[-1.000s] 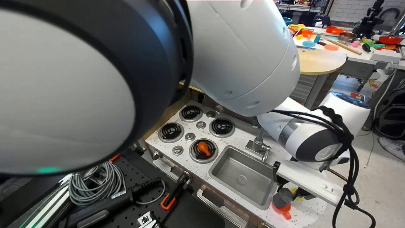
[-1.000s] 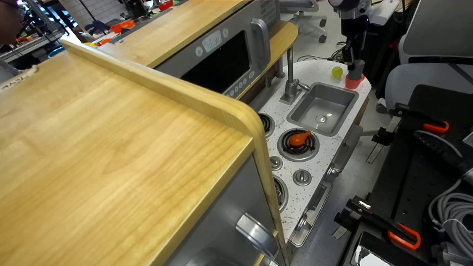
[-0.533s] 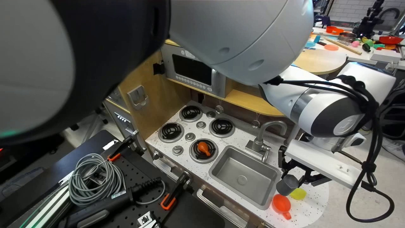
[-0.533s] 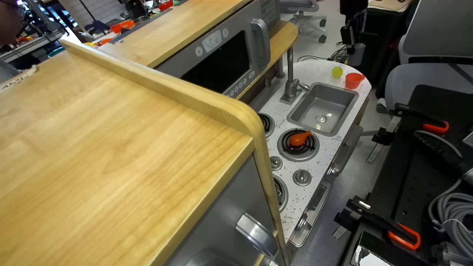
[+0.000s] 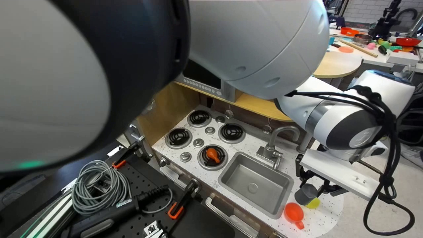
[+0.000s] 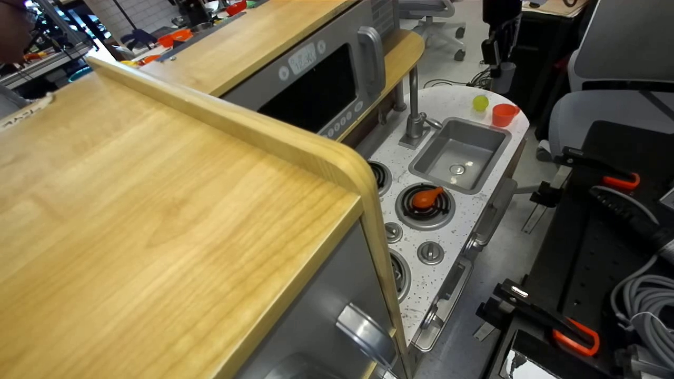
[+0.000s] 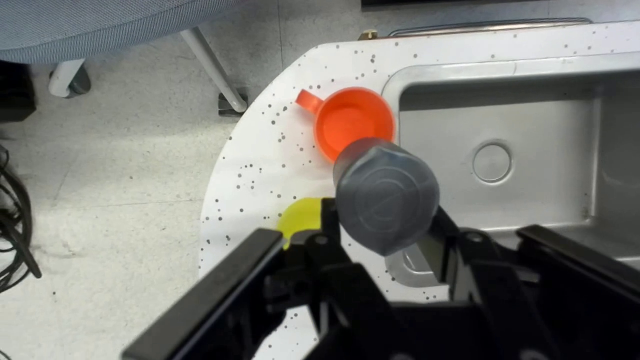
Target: Take the grey object out of the orange cup and put it on the counter
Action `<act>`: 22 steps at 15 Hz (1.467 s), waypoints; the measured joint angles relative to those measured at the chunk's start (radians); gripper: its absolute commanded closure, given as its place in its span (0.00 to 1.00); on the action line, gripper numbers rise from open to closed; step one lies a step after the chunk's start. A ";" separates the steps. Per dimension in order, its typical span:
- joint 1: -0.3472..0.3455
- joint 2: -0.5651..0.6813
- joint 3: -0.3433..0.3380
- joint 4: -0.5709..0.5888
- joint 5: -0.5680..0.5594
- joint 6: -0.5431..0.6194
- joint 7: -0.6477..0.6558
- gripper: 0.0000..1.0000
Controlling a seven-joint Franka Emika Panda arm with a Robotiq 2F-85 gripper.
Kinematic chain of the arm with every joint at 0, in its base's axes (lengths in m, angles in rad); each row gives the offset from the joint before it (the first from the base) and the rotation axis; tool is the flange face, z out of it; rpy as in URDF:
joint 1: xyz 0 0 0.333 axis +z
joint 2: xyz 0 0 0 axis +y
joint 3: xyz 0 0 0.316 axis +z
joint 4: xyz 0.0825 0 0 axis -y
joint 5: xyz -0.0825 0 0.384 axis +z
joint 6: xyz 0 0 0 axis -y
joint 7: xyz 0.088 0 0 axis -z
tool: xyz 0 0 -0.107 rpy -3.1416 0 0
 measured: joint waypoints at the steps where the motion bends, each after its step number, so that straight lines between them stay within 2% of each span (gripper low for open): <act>1: 0.000 0.017 0.000 0.015 0.000 0.012 0.004 0.83; 9: 0.002 0.159 0.006 0.170 0.000 0.033 0.041 0.83; 22: 0.018 0.281 0.029 0.336 -0.001 0.017 0.041 0.83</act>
